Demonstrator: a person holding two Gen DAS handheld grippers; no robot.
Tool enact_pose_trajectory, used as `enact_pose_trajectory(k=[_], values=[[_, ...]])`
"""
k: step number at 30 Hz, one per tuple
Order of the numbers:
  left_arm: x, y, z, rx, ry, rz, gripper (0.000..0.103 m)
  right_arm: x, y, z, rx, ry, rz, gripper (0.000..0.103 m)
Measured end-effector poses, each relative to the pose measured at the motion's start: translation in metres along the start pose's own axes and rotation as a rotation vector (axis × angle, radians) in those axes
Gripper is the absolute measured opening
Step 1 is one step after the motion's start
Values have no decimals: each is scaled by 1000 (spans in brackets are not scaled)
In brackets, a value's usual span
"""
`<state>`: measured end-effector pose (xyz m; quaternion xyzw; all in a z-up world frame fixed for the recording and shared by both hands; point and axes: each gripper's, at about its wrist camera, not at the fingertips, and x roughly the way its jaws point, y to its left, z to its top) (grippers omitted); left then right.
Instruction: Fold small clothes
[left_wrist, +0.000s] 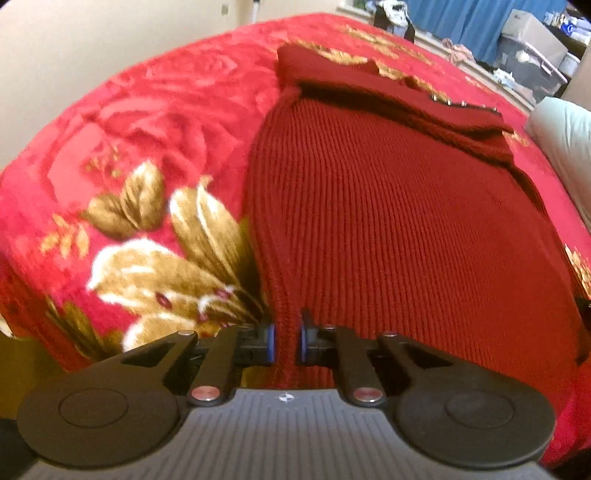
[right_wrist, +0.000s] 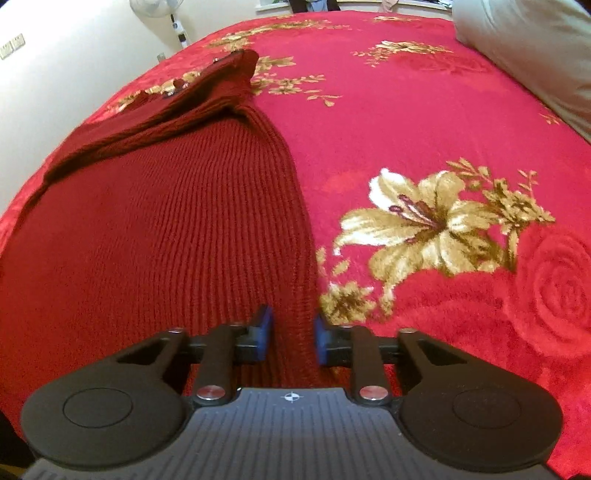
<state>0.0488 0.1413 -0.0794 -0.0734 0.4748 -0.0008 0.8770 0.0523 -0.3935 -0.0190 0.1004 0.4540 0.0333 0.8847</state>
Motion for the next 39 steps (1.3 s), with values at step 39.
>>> enact_pose_trajectory(k=[39], values=[[-265, -7, 40, 249, -415, -304, 10, -253, -12, 32, 122, -507, 340, 8]])
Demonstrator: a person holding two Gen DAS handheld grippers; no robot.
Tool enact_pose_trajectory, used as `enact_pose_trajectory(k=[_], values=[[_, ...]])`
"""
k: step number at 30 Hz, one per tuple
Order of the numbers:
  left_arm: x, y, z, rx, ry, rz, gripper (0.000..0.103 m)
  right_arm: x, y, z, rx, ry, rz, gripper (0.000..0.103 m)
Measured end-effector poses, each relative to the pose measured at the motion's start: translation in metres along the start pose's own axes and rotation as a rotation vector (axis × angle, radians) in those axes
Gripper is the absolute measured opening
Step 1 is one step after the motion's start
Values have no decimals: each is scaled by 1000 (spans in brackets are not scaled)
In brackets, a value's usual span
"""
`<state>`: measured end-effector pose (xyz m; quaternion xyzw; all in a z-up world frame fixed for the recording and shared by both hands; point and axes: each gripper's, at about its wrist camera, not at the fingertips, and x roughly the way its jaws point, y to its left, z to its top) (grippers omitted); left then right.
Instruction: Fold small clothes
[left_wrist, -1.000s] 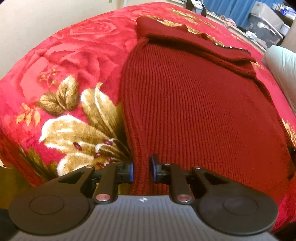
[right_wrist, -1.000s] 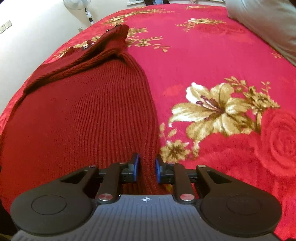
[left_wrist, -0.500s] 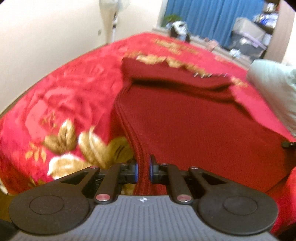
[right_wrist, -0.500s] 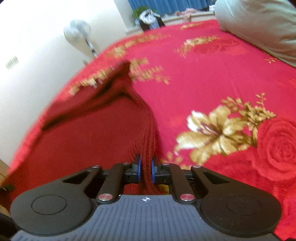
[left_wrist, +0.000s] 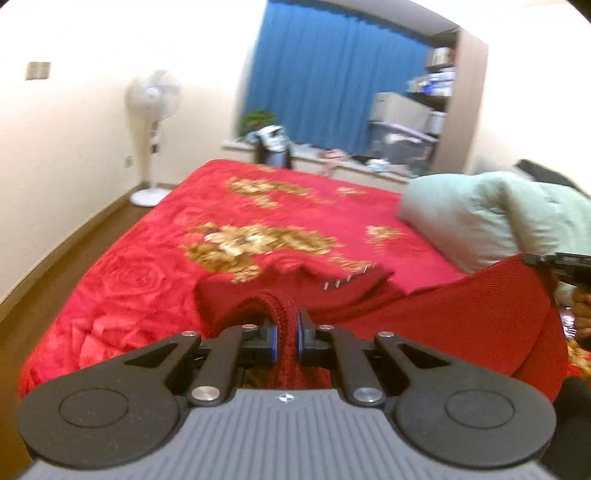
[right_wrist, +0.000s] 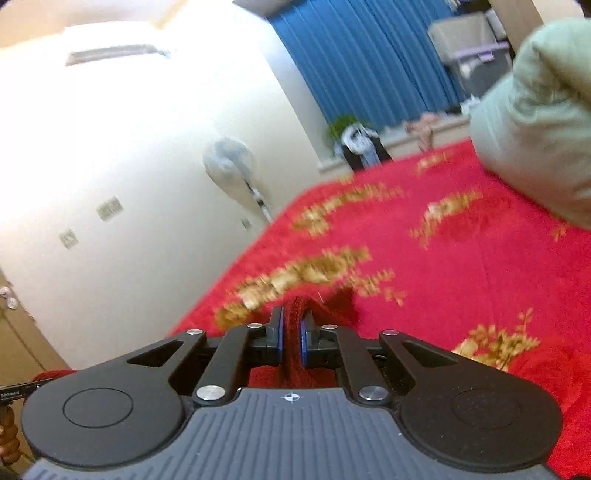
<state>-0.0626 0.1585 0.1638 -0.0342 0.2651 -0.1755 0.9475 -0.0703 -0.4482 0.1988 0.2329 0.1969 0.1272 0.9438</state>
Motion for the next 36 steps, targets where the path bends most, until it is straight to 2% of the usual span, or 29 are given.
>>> enact_pose_trajectory(k=[3, 5, 7, 11, 12, 14, 16, 18, 19, 21, 22, 25, 26, 27, 28, 29, 30, 31, 33, 36], values=[[-10, 12, 4, -70, 10, -45, 10, -28, 2, 8, 8, -33, 34, 8], [14, 30, -3, -171, 46, -47, 10, -21, -8, 4, 43, -28, 20, 7], [60, 48, -14, -229, 111, -6, 10, 8, -22, -6, 49, 8, -57, 7], [169, 84, -24, -231, 269, 77, 11, 95, -59, -20, 46, 123, -184, 6], [193, 96, -27, -241, 304, 88, 11, 116, -68, -25, 65, 154, -204, 3], [238, 118, -31, -275, 366, 126, 11, 158, -89, -28, 77, 198, -306, 0], [267, 141, -43, -350, 400, 114, 14, 189, -108, -32, 65, 233, -345, 0], [279, 161, -64, -440, 452, 109, 16, 203, -127, -39, 113, 250, -370, 0], [281, 166, -63, -457, 467, 112, 18, 206, -134, -44, 122, 250, -372, 1], [273, 169, -53, -470, 392, 72, 19, 209, -144, -56, 124, 259, -381, 3], [268, 170, -52, -475, 374, 54, 20, 212, -147, -59, 120, 293, -371, 3], [256, 172, -52, -456, 359, 50, 23, 213, -142, -59, 19, 322, -312, 5], [250, 173, -53, -442, 346, 55, 27, 212, -141, -59, -11, 326, -302, 8], [243, 174, -53, -415, 321, 96, 42, 210, -141, -59, -15, 333, -287, 9], [235, 176, -54, -393, 298, 135, 51, 208, -141, -59, -6, 338, -262, 9], [229, 179, -56, -399, 288, 152, 51, 205, -141, -57, 0, 340, -237, 10], [222, 185, -60, -427, 285, 156, 51, 201, -138, -56, -7, 339, -208, 11], [216, 192, -65, -451, 288, 168, 51, 197, -133, -56, -26, 342, -187, 18], [207, 195, -70, -432, 313, 200, 51, 196, -125, -60, -88, 370, -173, 25], [208, 192, -80, -398, 394, 177, 52, 196, -112, -71, -178, 416, -184, 25]])
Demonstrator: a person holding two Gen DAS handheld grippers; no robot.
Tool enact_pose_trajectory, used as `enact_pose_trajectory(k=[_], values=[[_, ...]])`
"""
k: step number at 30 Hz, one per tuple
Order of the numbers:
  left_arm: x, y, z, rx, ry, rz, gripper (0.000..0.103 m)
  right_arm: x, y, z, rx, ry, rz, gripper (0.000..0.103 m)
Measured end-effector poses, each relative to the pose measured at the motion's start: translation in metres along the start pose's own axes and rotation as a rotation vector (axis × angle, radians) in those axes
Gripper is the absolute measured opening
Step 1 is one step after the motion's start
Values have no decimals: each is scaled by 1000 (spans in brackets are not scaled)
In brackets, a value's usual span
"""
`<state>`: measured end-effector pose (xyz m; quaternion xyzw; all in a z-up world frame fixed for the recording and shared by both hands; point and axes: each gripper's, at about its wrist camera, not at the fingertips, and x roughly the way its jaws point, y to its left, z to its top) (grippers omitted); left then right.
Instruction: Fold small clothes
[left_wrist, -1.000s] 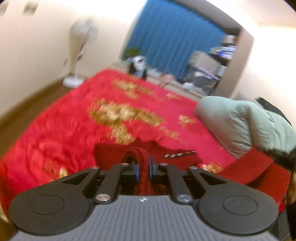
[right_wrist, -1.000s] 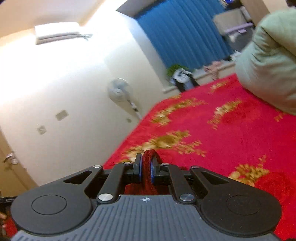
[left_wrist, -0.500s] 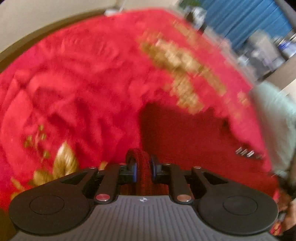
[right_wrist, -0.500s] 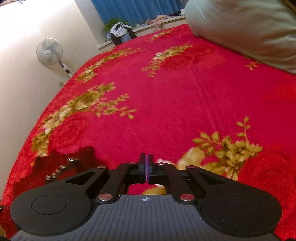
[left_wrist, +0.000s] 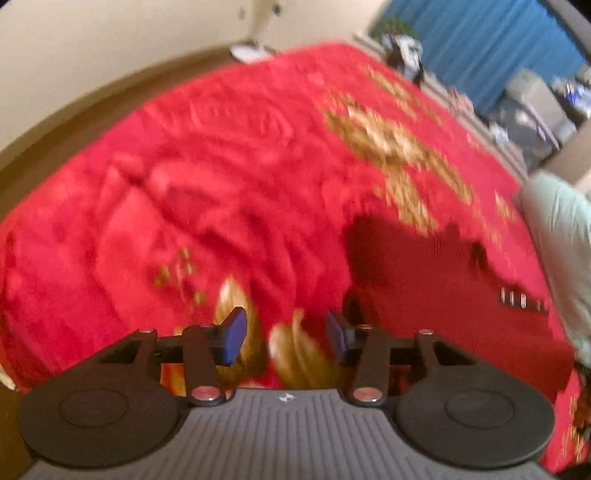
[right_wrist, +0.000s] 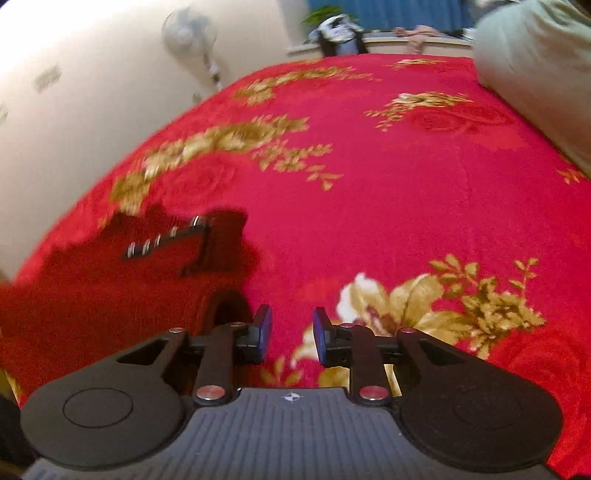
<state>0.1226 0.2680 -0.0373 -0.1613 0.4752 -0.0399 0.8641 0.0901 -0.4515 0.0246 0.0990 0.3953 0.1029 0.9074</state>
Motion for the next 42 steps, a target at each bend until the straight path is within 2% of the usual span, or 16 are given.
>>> enact_pose_trajectory(k=[3, 7, 10, 18, 20, 24, 25, 26, 30, 33, 35, 36, 38, 39, 40, 42], values=[[10, -12, -10, 106, 61, -11, 53, -1, 9, -4, -35, 8, 15, 25], [19, -35, -14, 211, 61, -54, 54, 4, 12, -4, -42, 6, 0, 25], [30, -54, -11, 289, 58, -35, 57, 7, 14, -1, -28, -28, 14, 25], [51, -86, 17, 264, -15, -25, 59, 27, 11, 13, 64, -101, 84, 26], [58, -91, 22, 268, -14, -23, 54, 33, 9, 15, 87, -101, 106, 26], [63, -103, 25, 321, -17, -35, 20, 44, 6, 20, 131, -87, 145, 25], [62, -105, 24, 334, -28, -41, 18, 46, 5, 22, 138, -84, 161, 20], [59, -107, 25, 348, -46, -48, 18, 47, 4, 24, 145, -83, 184, 6], [45, -104, 32, 318, -129, -102, 17, 36, 3, 32, 167, -154, 275, 0], [37, -92, 42, 198, -191, -149, 17, 28, -6, 36, 258, -228, 357, 0], [55, -83, 46, 98, -115, -63, 17, 37, -14, 35, 345, -206, 328, 0], [69, -81, 45, 71, -44, 3, 17, 46, -17, 33, 372, -160, 269, 0], [89, -78, 40, 38, 72, 105, 17, 68, -25, 25, 422, -12, 61, 0], [87, -80, 41, 31, 63, 97, 17, 78, -31, 19, 449, 66, -13, 0], [84, -83, 43, 33, 40, 78, 17, 81, -36, 14, 477, 88, -24, 0], [81, -86, 45, 25, 26, 51, 17, 72, -36, 19, 473, 49, 40, 2]])
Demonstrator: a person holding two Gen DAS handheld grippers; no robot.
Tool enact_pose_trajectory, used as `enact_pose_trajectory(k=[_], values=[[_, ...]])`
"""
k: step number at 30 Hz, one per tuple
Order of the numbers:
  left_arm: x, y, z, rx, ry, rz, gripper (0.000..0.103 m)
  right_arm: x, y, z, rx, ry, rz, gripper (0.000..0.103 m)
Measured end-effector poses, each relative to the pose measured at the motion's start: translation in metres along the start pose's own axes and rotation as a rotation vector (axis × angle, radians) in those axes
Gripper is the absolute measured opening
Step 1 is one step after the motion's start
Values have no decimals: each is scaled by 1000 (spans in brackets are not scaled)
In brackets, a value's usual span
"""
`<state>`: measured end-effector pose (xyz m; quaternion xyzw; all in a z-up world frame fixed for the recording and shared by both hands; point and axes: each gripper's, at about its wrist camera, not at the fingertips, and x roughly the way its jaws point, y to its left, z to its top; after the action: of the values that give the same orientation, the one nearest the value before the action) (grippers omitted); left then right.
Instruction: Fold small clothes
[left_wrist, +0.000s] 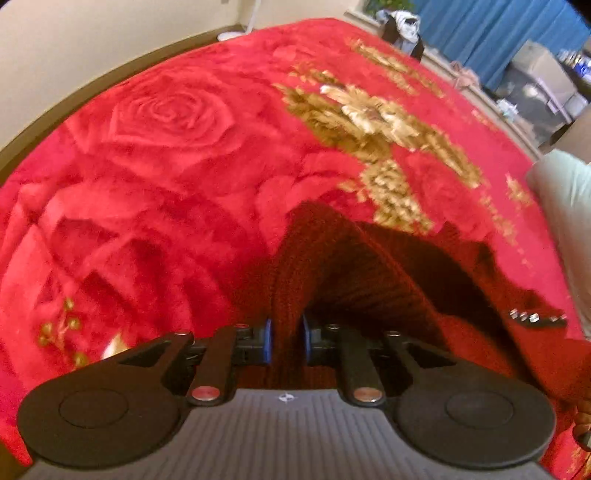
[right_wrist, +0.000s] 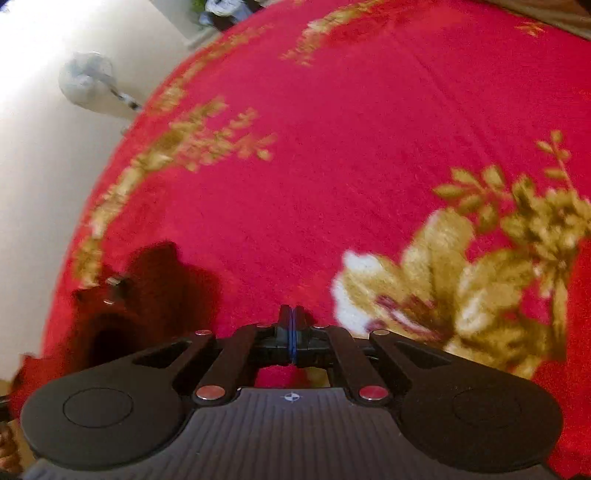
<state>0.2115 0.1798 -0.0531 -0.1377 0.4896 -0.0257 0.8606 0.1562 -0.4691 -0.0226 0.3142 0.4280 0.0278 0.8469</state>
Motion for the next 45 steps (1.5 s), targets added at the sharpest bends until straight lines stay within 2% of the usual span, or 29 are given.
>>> enact_pose_trajectory(k=[3, 4, 5, 7, 10, 13, 16, 21, 27, 34, 37, 40, 45], values=[[-1, 1, 1, -1, -10, -5, 20, -19, 13, 3, -93, -41, 174, 4], [-2, 0, 1, 8, -17, -12, 29, -23, 19, 4, -145, -38, 201, 6], [-3, -1, 0, 17, -22, -20, 33, -28, 25, 4, -213, -38, 211, 13], [-4, 0, -1, 29, -30, -25, 41, -34, 30, 5, -301, -37, 193, 25], [-5, 2, -4, 49, -19, -29, 46, -47, 29, 4, -394, -29, 205, 26], [-5, 0, -6, 73, -16, -33, 48, -57, 34, -6, -515, -57, 181, 36], [-4, -3, -5, 80, -20, -35, 51, -55, 52, -20, -656, -130, 88, 37], [-3, -2, -6, 89, -16, -24, 52, -77, 60, -26, -784, -182, 87, 36], [-4, 2, -4, 85, -18, -13, 52, -91, 48, -33, -865, -101, 82, 36], [-2, -6, -6, 116, -11, 0, 53, -88, 59, -42, -898, -93, 114, 37], [-2, -7, -6, 123, -17, 4, 53, -71, 74, -50, -975, -171, 27, 42], [-2, -7, -5, 120, -28, 11, 53, -57, 92, -58, -1020, -258, -12, 44], [-4, -10, -3, 124, -53, 23, 53, -46, 111, -69, -1100, -362, 26, 43]])
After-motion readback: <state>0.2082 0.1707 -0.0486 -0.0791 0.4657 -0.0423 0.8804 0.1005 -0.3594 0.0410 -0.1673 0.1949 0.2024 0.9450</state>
